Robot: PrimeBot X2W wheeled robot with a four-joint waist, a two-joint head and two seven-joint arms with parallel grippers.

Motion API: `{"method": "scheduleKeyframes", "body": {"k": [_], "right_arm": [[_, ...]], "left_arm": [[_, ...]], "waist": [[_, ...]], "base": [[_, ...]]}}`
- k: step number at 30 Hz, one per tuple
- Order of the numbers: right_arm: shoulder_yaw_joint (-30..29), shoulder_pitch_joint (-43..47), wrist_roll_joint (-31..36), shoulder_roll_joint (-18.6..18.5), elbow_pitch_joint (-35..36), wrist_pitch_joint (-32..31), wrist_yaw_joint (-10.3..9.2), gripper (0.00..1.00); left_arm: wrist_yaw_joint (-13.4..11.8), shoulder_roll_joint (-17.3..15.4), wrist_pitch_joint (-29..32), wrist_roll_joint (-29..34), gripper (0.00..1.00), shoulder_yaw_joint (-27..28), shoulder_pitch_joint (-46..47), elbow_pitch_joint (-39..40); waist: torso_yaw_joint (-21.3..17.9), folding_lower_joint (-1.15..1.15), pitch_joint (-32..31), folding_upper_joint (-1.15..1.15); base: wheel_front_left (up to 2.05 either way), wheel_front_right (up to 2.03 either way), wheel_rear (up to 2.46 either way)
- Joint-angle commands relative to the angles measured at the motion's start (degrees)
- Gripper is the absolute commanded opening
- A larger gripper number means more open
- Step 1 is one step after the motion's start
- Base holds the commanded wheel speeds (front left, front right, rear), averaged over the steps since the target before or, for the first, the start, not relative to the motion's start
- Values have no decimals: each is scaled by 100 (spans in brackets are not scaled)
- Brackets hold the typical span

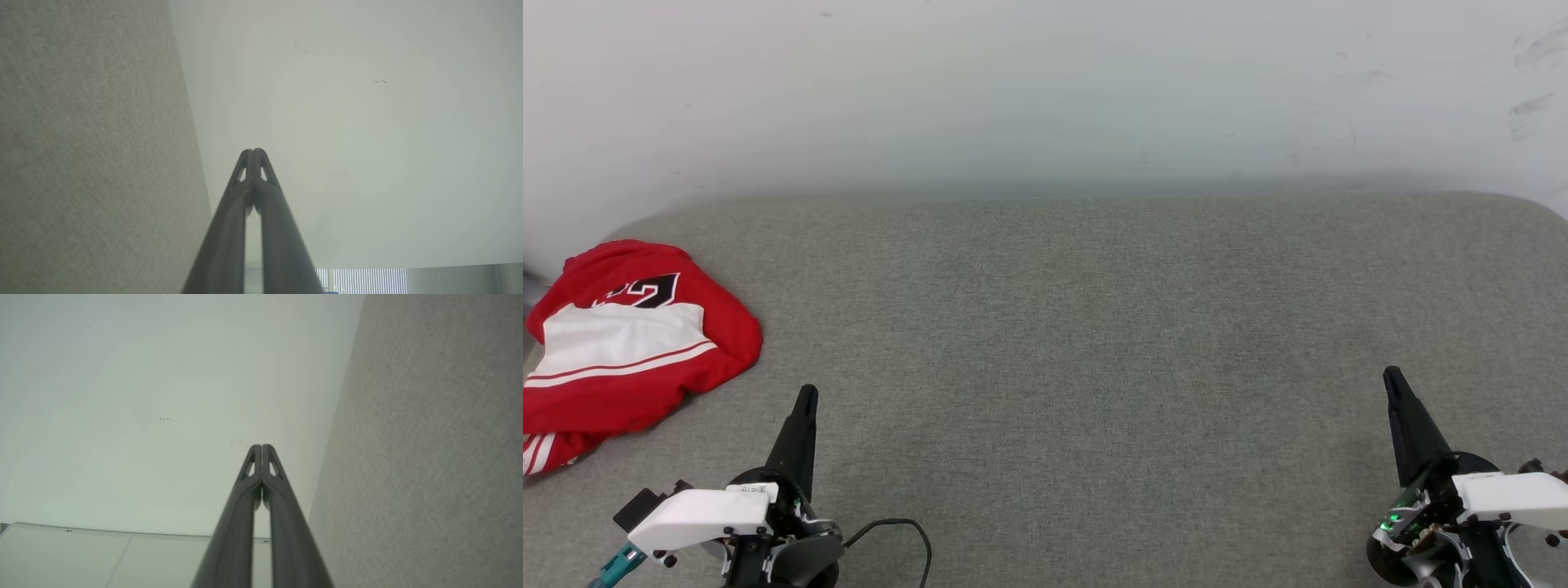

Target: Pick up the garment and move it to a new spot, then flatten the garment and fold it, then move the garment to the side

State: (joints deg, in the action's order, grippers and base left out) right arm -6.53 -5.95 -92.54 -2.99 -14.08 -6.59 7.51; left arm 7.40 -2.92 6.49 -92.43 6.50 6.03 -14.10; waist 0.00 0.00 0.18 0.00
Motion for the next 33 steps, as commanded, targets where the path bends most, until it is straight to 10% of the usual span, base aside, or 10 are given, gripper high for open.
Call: {"method": "scheduleKeyframes", "body": {"k": [1, 7, 8, 33], "right_arm": [[5, -66, 27, 20, -3, -3, -4, 0], [5, -66, 27, 20, -3, -3, -4, 0], [0, 0, 0, 0, 0, 0, 0, 100], [-23, 297, 1938, 5, 490, 570, -1, 100]], "left_arm": [[23, 4, 21, 6, 0, 8, 50, 1], [23, 4, 21, 6, 0, 8, 50, 1], [0, 0, 0, 0, 100, 0, 0, 0], [-110, 18, -574, 1590, 100, 20, -137, 312]], "waist": [[0, 0, 0, 0], [0, 0, 0, 0], [0, 0, 0, 0], [13, 0, 32, 0]], "base": [[0, 0, 0], [0, 0, 0], [0, 0, 0], [0, 0, 0]]}}
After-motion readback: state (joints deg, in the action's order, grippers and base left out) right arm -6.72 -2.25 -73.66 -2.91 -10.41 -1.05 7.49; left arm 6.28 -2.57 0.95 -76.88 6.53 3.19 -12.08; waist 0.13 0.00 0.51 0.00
